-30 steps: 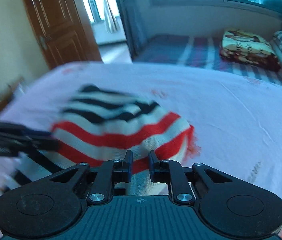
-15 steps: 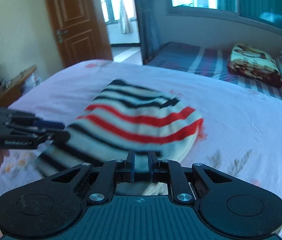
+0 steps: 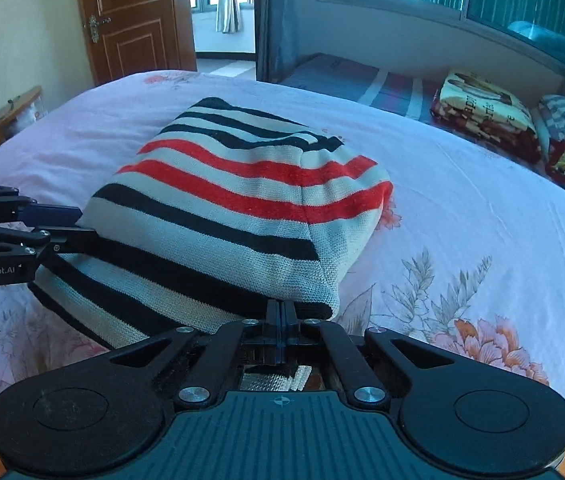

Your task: Fold small clothes

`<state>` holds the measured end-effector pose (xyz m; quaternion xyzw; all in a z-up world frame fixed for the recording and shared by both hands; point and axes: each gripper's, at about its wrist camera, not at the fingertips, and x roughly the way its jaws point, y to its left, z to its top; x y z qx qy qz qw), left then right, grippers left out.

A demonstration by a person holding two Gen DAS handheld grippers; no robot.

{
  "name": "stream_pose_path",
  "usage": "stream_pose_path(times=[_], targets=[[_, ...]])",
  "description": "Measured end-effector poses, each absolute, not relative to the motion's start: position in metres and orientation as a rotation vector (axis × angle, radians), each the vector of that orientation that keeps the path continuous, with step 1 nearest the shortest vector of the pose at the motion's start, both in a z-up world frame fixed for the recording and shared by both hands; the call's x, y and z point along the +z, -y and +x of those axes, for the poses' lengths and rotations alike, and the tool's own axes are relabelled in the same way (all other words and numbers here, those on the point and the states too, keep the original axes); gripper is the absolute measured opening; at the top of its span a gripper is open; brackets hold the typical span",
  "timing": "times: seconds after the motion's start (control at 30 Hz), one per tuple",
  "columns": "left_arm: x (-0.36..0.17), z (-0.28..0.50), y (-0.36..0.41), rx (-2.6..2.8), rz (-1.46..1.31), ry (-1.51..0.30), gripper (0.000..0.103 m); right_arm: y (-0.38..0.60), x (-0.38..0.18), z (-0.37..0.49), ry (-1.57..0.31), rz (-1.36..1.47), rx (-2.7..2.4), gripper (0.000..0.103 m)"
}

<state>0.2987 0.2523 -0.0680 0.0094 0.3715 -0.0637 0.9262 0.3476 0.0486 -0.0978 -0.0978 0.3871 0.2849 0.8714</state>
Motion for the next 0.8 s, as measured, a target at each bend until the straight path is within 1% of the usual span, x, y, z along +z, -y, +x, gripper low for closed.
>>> stream_pose_path(times=[0.33, 0.4, 0.43, 0.47, 0.5, 0.53, 0.57, 0.6, 0.63, 0.67, 0.8], targets=[[-0.071, 0.295, -0.240, -0.086, 0.079, -0.759, 0.034, -0.048, -0.101, 0.338, -0.781, -0.195, 0.576, 0.000], [-0.071, 0.295, -0.237, -0.072, 0.088, -0.763, 0.037, -0.050, -0.100, 0.337, -0.784, -0.198, 0.569, 0.000], [-0.070, 0.295, -0.237, -0.067, 0.092, -0.766, 0.040, -0.050, -0.100, 0.337, -0.787, -0.196, 0.567, 0.000], [-0.069, 0.295, -0.237, -0.053, 0.089, -0.774, 0.056, -0.050, -0.098, 0.337, -0.792, -0.183, 0.566, 0.000], [-0.066, 0.295, -0.237, -0.022, 0.086, -0.786, 0.067, -0.047, -0.094, 0.337, -0.794, -0.148, 0.568, 0.000], [-0.060, 0.291, -0.238, 0.019, 0.087, -0.786, 0.085, -0.042, -0.086, 0.333, -0.783, -0.105, 0.564, 0.005], [-0.054, 0.282, -0.238, 0.043, 0.087, -0.760, 0.086, -0.035, -0.077, 0.325, -0.749, -0.072, 0.550, 0.020], [-0.047, 0.270, -0.239, 0.047, 0.079, -0.729, 0.086, -0.028, -0.069, 0.316, -0.711, -0.049, 0.518, 0.085], [-0.042, 0.259, -0.240, 0.047, 0.060, -0.715, 0.088, -0.020, -0.061, 0.305, -0.668, -0.023, 0.484, 0.101], [-0.039, 0.249, -0.240, 0.049, 0.037, -0.716, 0.090, -0.012, -0.057, 0.294, -0.624, 0.005, 0.482, 0.103], [-0.029, 0.204, -0.229, 0.092, -0.020, -0.705, 0.094, 0.010, -0.047, 0.260, -0.642, 0.055, 0.490, 0.103]])
